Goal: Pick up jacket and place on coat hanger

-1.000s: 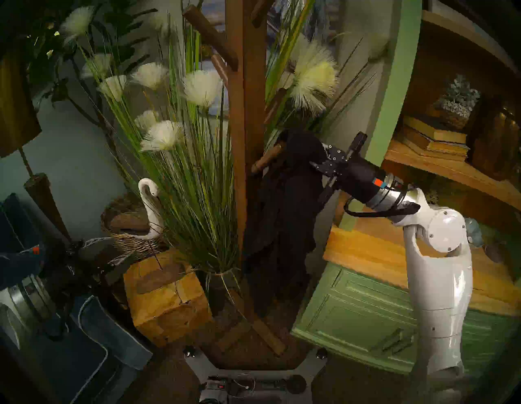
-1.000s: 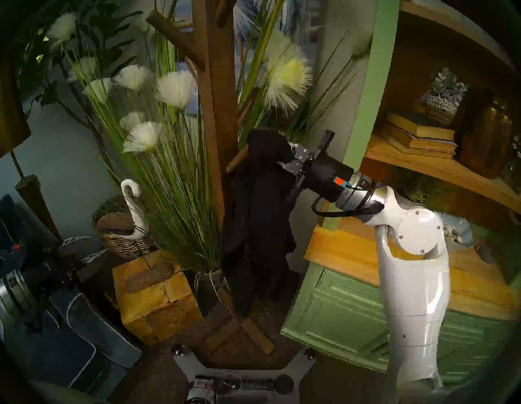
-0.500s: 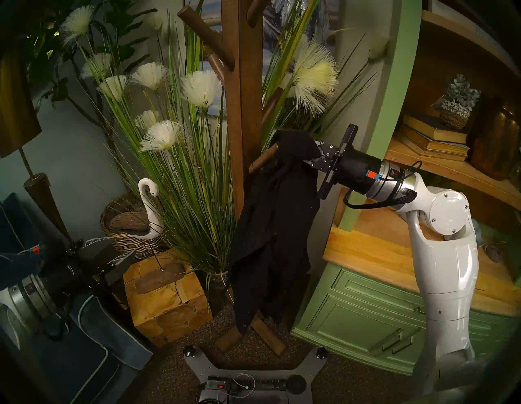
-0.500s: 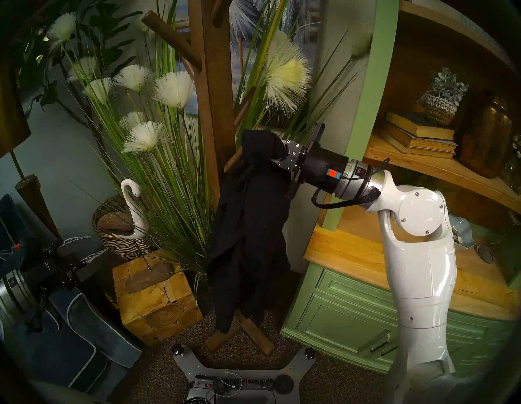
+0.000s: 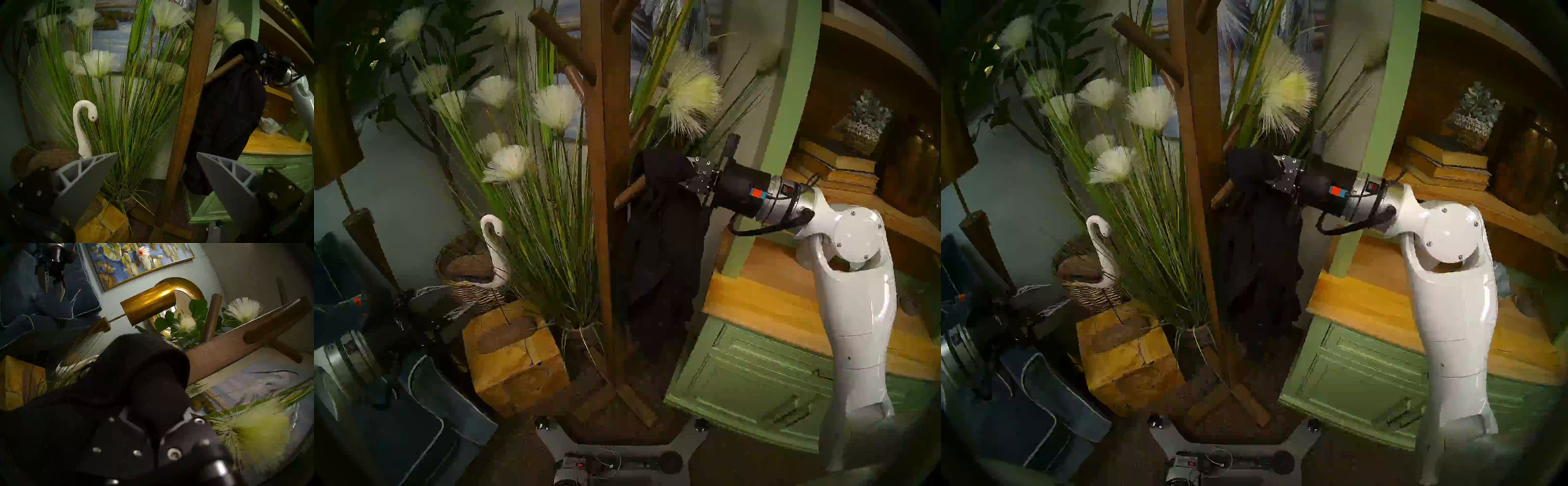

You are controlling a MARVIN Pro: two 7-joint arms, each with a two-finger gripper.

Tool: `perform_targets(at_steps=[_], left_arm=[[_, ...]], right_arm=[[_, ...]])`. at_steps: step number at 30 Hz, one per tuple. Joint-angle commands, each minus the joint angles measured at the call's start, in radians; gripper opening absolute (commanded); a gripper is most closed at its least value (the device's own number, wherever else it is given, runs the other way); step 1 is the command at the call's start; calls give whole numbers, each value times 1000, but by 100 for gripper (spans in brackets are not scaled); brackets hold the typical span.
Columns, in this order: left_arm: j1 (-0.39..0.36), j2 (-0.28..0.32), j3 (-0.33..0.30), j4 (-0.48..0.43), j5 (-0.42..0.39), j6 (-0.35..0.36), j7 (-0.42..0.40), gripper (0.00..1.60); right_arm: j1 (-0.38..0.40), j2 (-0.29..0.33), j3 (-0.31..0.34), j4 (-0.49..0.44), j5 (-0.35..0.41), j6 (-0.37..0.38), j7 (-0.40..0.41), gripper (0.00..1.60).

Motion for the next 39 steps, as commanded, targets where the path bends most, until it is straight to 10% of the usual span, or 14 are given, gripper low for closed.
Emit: perform_targets(at_steps=[1, 39], left_arm=[[-4, 2, 0, -16, -12, -1, -11, 160], [-4, 1, 0, -16, -14, 0, -12, 160]], right_arm=[[97, 3, 3, -50, 9, 14, -38, 0], [332, -41, -55, 6, 91, 106, -7, 0]])
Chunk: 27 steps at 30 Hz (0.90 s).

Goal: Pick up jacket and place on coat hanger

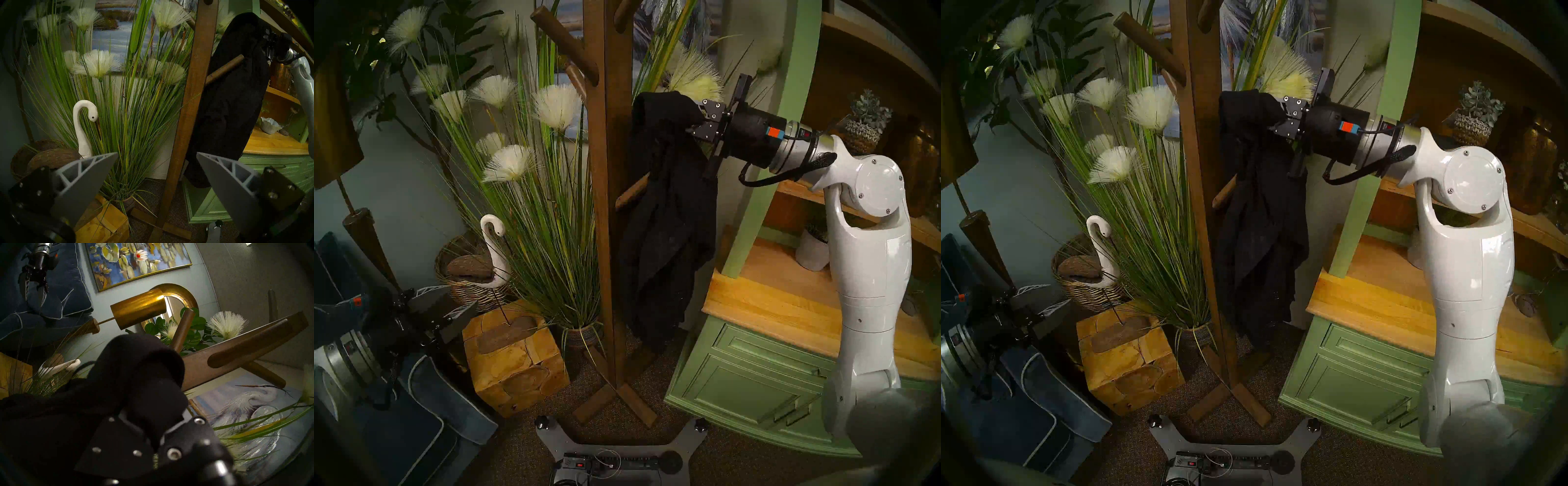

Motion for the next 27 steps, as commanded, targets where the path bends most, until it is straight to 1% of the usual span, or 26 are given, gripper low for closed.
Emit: perform_targets(at_steps=[1, 4, 5, 6, 7, 8, 10, 14, 15, 17, 18, 19, 20, 22, 23, 24, 25, 26, 27], left_arm=[[-3, 1, -1, -17, -15, 0, -13, 160], [-3, 1, -1, -17, -15, 0, -13, 160], [-3, 1, -1, -17, -16, 0, -13, 160], [-3, 1, -1, -17, -16, 0, -14, 160], [-3, 1, -2, -17, -17, 0, -14, 160], [-3, 1, -2, -17, -17, 1, -15, 160], [-3, 1, -3, -17, -19, 1, -16, 160], [-3, 1, -3, -18, -20, 1, -17, 160], [-3, 1, -3, -18, -20, 1, -17, 160], [-3, 1, -4, -18, -21, 2, -17, 160], [-2, 1, -4, -18, -21, 2, -17, 160], [-2, 1, -4, -18, -21, 2, -17, 160], [-2, 1, -4, -18, -21, 2, -17, 160], [-2, 1, -4, -18, -21, 2, -17, 160], [-2, 1, -4, -18, -21, 2, -17, 160], [-2, 1, -4, -18, -21, 2, -17, 160], [-2, 1, -3, -18, -21, 2, -17, 160], [-2, 1, -3, -18, -21, 2, -17, 160], [-2, 1, -3, -18, -21, 1, -17, 160]], right_arm=[[109, -60, -45, 7, 39, -16, -50, 0], [123, -95, -74, 29, 37, -23, -63, 12], [133, -108, -88, 40, 35, -25, -65, 4], [139, -119, -98, 50, 29, -33, -70, 0], [141, -116, -111, 60, 19, -44, -62, 0], [155, -118, -125, 88, 11, -71, -57, 0], [140, -122, -133, 117, -10, -113, -62, 0], [115, -127, -136, 162, -49, -172, -81, 0], [111, -126, -137, 170, -57, -181, -82, 0], [99, -122, -133, 171, -68, -172, -82, 0], [97, -113, -134, 167, -68, -159, -69, 9], [95, -109, -132, 166, -66, -157, -61, 35], [94, -104, -132, 165, -61, -157, -52, 41], [94, -97, -130, 162, -55, -160, -40, 65], [94, -97, -127, 159, -54, -158, -39, 88], [97, -98, -125, 153, -49, -148, -34, 96], [99, -98, -124, 150, -46, -142, -31, 99], [104, -96, -125, 148, -42, -133, -23, 99], [108, -91, -125, 145, -37, -122, -13, 104]])
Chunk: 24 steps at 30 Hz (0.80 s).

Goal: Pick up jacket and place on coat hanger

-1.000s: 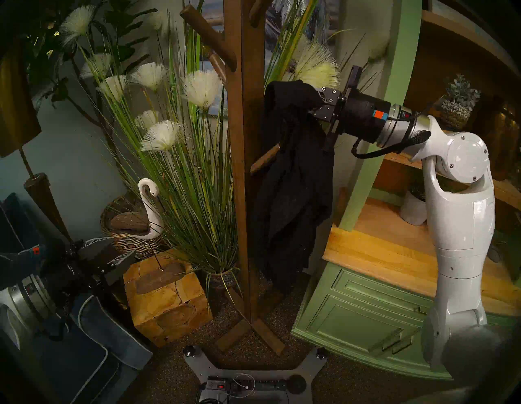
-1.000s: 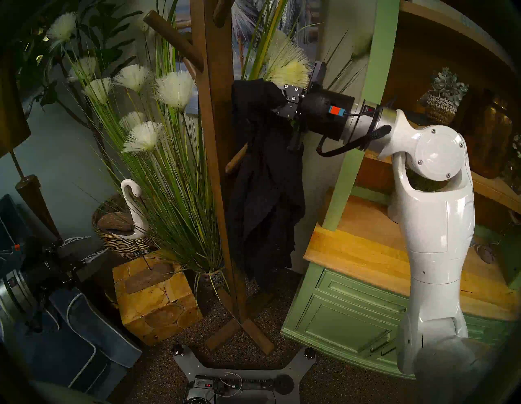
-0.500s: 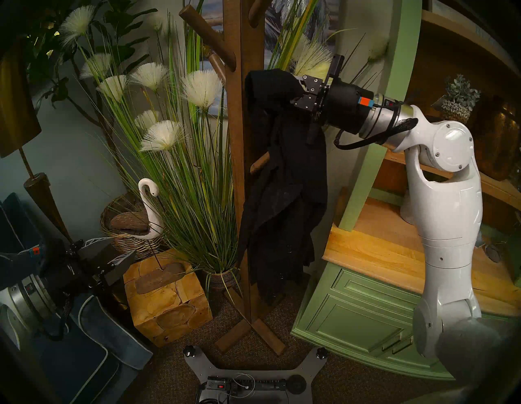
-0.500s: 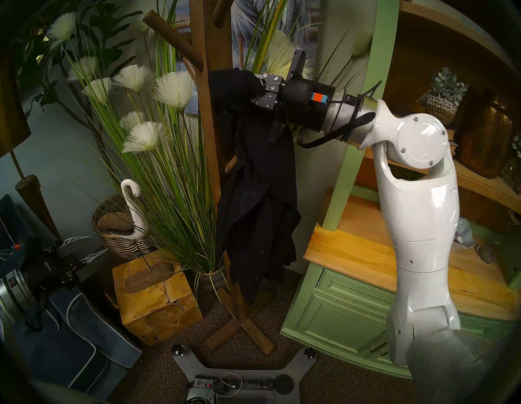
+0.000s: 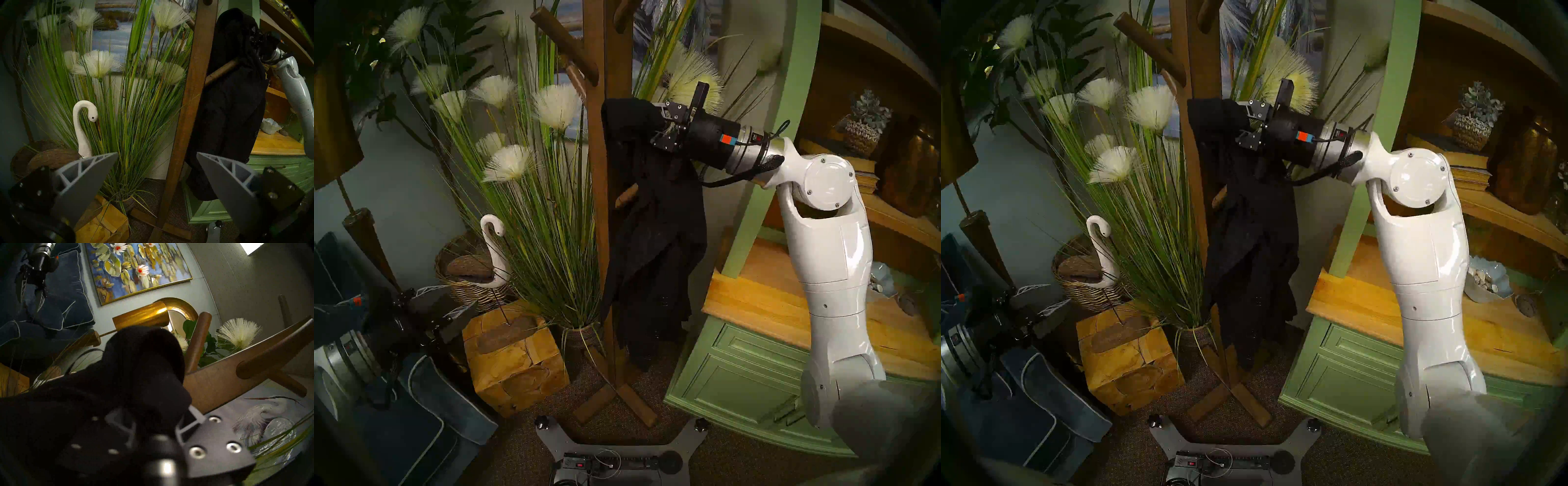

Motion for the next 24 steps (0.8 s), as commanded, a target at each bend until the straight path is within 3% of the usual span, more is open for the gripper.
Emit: perform_targets(at_steps=[1, 2, 3, 13, 15, 17, 18, 19, 21, 22, 24], left_arm=[[-2, 1, -2, -17, -18, 1, -16, 160], [-2, 1, -2, -17, -18, 1, -16, 160], [-2, 1, -2, -17, -18, 1, -16, 160], [-2, 1, -2, -17, -19, 1, -17, 160], [-2, 1, -2, -17, -19, 1, -17, 160], [-2, 1, -2, -17, -19, 1, -17, 160], [-2, 1, -2, -17, -19, 1, -16, 160], [-2, 1, -2, -17, -19, 1, -16, 160], [-2, 1, -2, -17, -18, 1, -16, 160], [-2, 1, -2, -17, -18, 1, -16, 160], [-2, 1, -2, -17, -18, 1, -16, 160]], right_arm=[[37, 18, 11, -36, 32, 53, 31, 110], [37, 22, 14, -39, 35, 58, 37, 135], [36, 21, 17, -40, 35, 55, 37, 142], [30, 37, 43, -36, 54, 94, 74, 150], [29, 49, 49, -34, 62, 108, 92, 159], [28, 54, 56, -32, 68, 107, 101, 153], [30, 59, 58, -30, 76, 110, 113, 129], [30, 61, 62, -30, 81, 123, 119, 80], [30, 69, 70, -32, 102, 131, 141, 52], [30, 62, 75, -28, 103, 117, 139, 3], [44, 64, 71, -15, 105, 111, 158, 0]])
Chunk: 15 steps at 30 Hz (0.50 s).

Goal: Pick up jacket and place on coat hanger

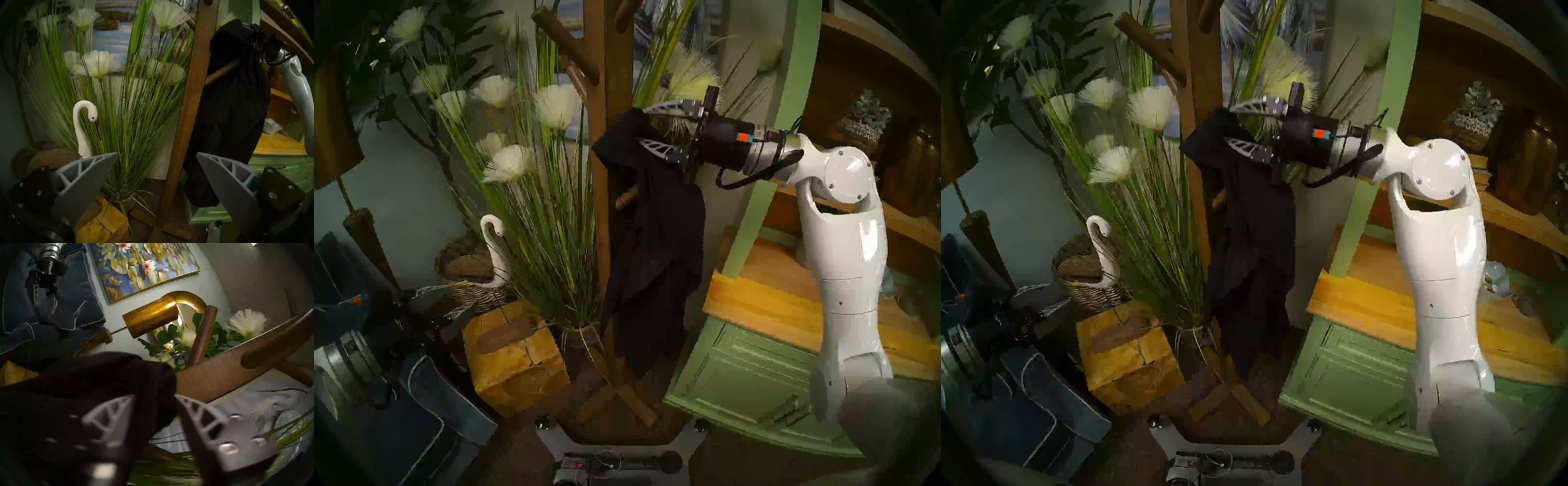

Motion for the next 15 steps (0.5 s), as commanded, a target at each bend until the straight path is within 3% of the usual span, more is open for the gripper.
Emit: perform_targets(at_steps=[1, 8, 11, 15], left_arm=[[-2, 1, -2, -17, -18, 1, -16, 160], [-2, 1, -2, -17, -17, 0, -16, 160], [-2, 1, -2, -17, -17, 0, -16, 160], [-2, 1, -2, -17, -17, 0, -15, 160]], right_arm=[[40, 3, 27, 8, 37, 2, 9, 0], [42, -28, 36, 13, 64, -19, 11, 0], [39, -25, 36, 2, 84, 2, 30, 0], [25, 13, 48, -32, 137, 84, 95, 0]])
